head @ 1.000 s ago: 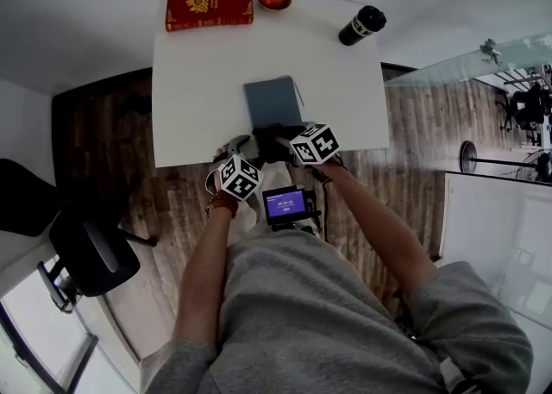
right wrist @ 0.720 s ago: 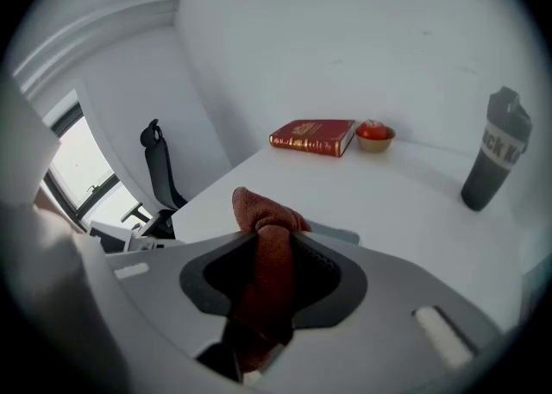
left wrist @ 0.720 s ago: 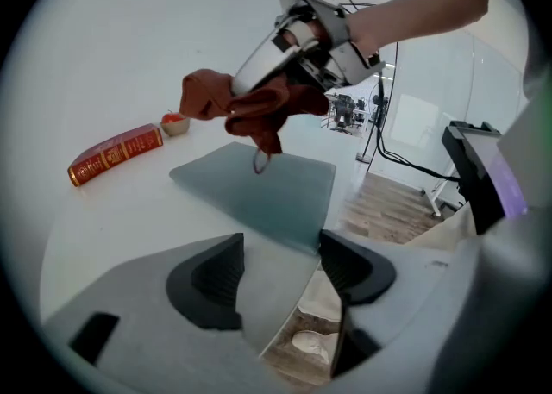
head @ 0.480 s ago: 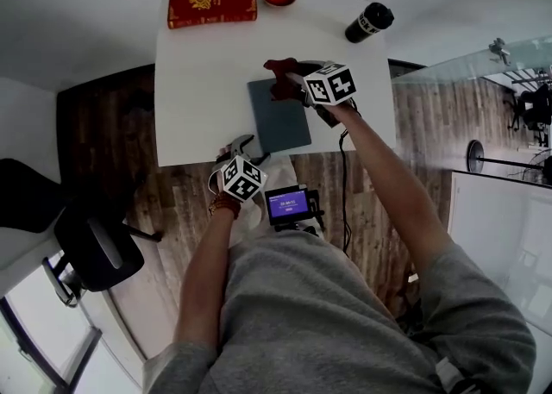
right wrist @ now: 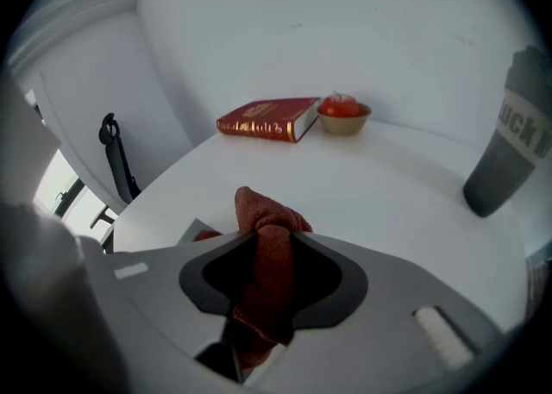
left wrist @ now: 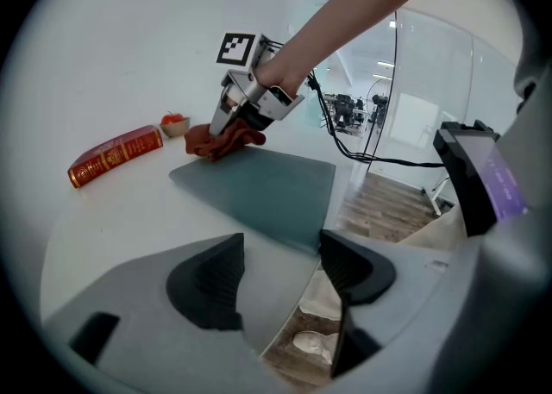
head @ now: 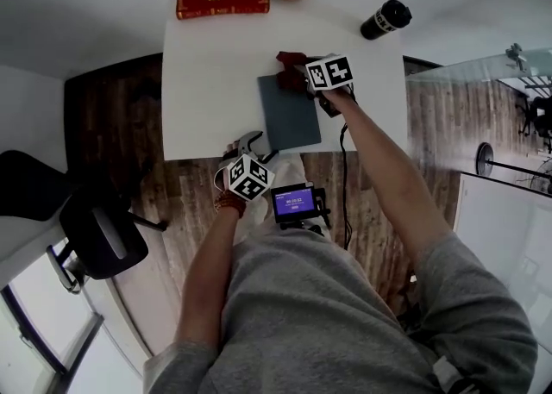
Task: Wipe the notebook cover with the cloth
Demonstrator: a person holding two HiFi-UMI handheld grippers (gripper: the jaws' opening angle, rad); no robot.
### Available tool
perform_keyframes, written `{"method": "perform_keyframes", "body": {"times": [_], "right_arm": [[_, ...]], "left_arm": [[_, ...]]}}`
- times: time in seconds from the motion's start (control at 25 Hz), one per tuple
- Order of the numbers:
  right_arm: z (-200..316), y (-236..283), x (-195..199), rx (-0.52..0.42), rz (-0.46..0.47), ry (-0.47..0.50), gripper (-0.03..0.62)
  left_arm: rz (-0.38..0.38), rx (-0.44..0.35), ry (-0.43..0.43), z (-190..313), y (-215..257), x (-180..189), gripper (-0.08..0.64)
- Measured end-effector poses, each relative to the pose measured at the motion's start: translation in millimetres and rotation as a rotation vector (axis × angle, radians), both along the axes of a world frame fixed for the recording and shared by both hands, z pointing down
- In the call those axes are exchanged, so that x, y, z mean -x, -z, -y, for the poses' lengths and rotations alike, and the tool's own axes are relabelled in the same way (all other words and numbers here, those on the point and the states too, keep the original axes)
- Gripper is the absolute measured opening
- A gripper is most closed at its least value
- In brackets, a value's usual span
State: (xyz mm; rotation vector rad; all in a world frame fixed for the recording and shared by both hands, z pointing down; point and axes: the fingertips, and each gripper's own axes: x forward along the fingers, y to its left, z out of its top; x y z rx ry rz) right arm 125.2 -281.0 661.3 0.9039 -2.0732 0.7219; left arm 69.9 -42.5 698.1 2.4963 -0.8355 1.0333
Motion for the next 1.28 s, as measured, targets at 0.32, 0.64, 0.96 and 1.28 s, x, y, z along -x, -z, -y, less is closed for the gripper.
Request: {"method": "perform_keyframes", "body": {"times": [0.32,0.64,0.96,1.28], "right_arm": [[-15.1,-9.8,2.8,-0.018,-0.018,0.015,0.126],[-26.2,-8.7,1.2,-0.006,-0.006,0.009,0.123],[-48.1,-10.0,1.8,0.003,-0.025,0.046,0.123],[-68.5,-11.1,0.3,0.007,-0.017,0.053,0.123]], "left_arm": [[0.004,0.0,0.005,0.3,-0.2,0.9,0.284],[0.003,0.0,0.003,-0.8,1.6,0.8,0.284],[0.005,-0.002,0.006,-0.8,0.8,1.6,0.284],[0.004,0.0,0.007,-1.3,0.5,1.4,0.284]]}}
